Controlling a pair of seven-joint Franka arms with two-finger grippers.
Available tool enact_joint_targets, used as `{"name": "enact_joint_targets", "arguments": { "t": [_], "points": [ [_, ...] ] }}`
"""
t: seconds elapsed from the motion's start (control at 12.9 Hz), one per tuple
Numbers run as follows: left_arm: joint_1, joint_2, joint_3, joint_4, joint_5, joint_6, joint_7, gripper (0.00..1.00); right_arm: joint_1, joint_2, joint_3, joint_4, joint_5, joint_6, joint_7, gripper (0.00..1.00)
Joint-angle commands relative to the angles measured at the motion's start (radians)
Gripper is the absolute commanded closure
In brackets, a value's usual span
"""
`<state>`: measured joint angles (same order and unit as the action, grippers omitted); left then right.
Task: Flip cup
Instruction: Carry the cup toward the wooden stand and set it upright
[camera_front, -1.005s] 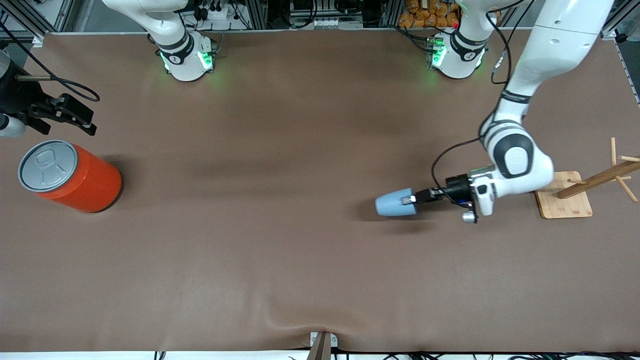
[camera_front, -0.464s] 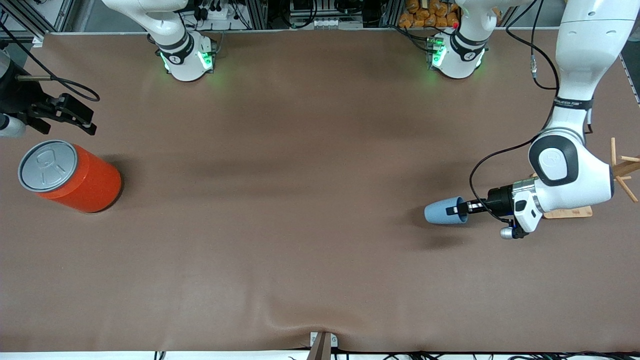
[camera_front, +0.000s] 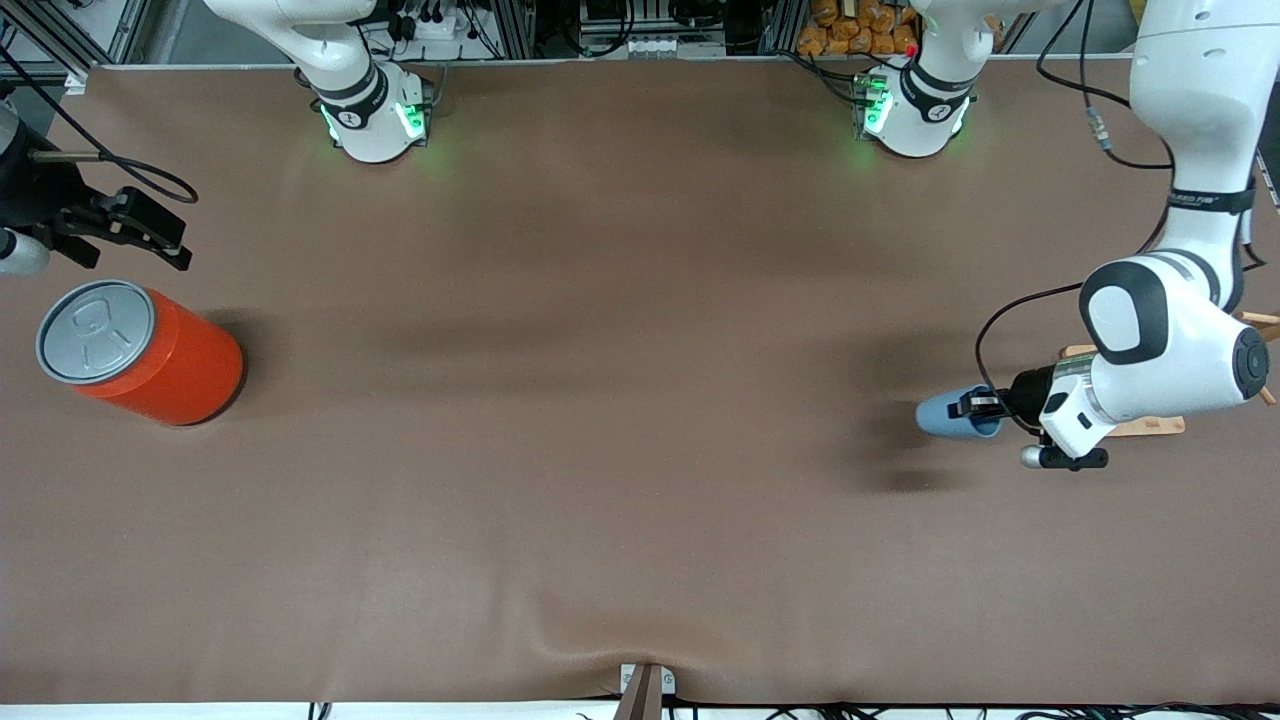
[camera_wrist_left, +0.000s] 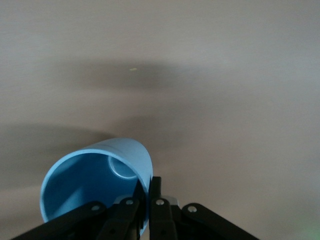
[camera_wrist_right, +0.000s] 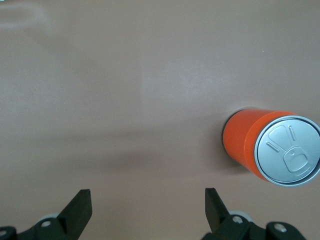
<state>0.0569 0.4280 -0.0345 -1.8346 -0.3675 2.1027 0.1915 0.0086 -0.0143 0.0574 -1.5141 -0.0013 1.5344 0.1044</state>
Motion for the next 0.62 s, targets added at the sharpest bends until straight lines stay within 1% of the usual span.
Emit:
{"name": "enact_joint_targets", "arguments": {
  "t": [0.0, 0.08, 0.23, 0.39, 0.54],
  "points": [
    [-0.018, -0.083, -0.011, -0.074, 0.151, 0.016, -0.157, 1.00, -0.013, 0.013, 0.007, 0.028, 0.003, -0.020, -0.012, 0.00],
    [-0.026, -0.093, -0.012, -0.087, 0.175, 0.025, -0.184, 1.00, -0.013, 0.013, 0.007, 0.028, 0.003, -0.022, -0.011, 0.00],
    [-0.060, -0.116, -0.012, -0.147, 0.180, 0.101, -0.225, 1.00, -0.015, 0.013, 0.007, 0.028, 0.003, -0.043, -0.011, 0.00],
    [-0.078, -0.123, -0.012, -0.175, 0.183, 0.138, -0.271, 1.00, -0.013, 0.013, 0.005, 0.028, 0.003, -0.045, -0.008, 0.00],
    [-0.104, -0.132, -0.012, -0.221, 0.254, 0.203, -0.343, 1.00, -0.012, 0.013, 0.005, 0.028, 0.004, -0.045, -0.003, 0.00]
  ]
}}
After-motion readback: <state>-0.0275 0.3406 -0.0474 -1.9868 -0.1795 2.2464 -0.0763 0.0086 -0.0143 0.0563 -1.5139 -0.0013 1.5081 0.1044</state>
